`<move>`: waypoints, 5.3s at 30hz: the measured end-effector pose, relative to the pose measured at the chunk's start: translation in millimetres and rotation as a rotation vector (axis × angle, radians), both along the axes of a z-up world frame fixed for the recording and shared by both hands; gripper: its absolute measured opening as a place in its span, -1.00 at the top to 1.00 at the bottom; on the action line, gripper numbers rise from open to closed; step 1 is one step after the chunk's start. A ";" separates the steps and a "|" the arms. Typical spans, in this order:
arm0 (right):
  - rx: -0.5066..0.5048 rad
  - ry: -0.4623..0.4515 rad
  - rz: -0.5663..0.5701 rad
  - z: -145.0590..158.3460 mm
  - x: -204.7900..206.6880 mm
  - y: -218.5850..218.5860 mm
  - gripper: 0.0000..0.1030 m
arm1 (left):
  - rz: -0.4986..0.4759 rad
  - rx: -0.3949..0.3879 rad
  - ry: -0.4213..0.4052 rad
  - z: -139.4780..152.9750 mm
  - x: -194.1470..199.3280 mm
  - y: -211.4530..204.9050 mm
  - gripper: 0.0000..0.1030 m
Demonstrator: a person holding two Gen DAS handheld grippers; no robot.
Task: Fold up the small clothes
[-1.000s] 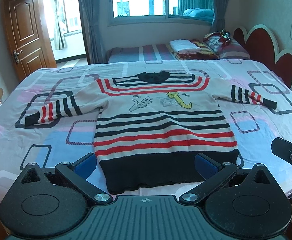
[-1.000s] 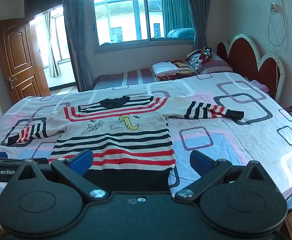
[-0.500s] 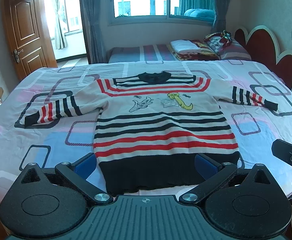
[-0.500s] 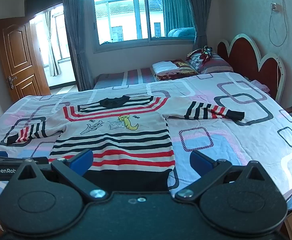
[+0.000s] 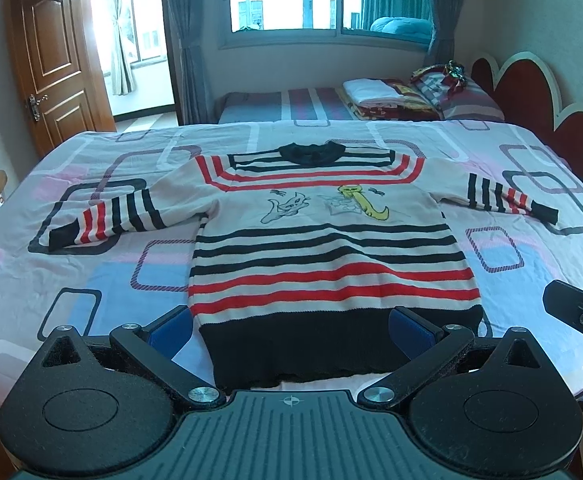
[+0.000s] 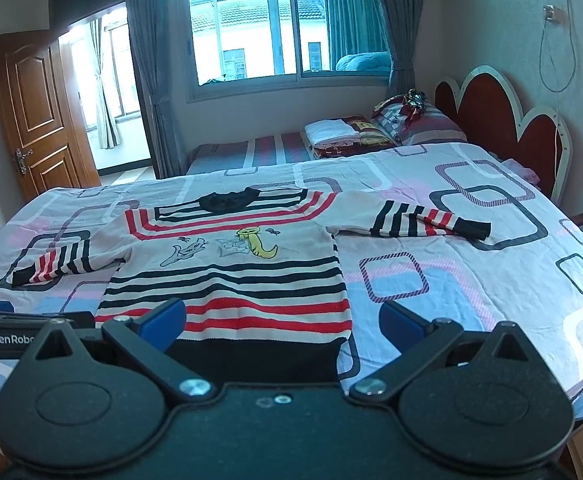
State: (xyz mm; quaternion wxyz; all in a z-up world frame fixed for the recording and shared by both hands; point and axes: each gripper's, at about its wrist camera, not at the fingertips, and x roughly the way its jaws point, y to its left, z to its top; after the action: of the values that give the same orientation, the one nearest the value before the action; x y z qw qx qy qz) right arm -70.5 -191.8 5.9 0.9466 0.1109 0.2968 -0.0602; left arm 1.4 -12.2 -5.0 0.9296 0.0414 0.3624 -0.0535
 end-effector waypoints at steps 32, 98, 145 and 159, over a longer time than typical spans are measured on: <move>-0.016 0.028 -0.023 -31.1 40.8 -12.6 -0.99 | 0.065 -0.001 0.024 -22.2 58.8 -5.5 -1.00; 0.325 0.231 -0.506 -229.2 305.0 -352.8 -0.39 | 0.208 0.116 0.183 -159.9 365.1 -133.5 -1.00; -0.034 0.077 0.174 -169.7 340.7 -78.3 -0.39 | 0.014 -0.703 0.481 -175.5 399.9 -59.4 -1.00; 0.077 0.094 0.158 -180.4 321.7 -112.7 -0.44 | 0.058 -0.822 0.531 -212.6 394.4 -81.0 -0.44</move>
State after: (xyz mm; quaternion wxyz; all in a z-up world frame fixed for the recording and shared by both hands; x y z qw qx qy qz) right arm 251.1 -304.5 -174.5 0.9285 0.1204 0.3507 0.0208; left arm 395.8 -93.3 -217.6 0.7457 -0.3539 0.5368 -0.1748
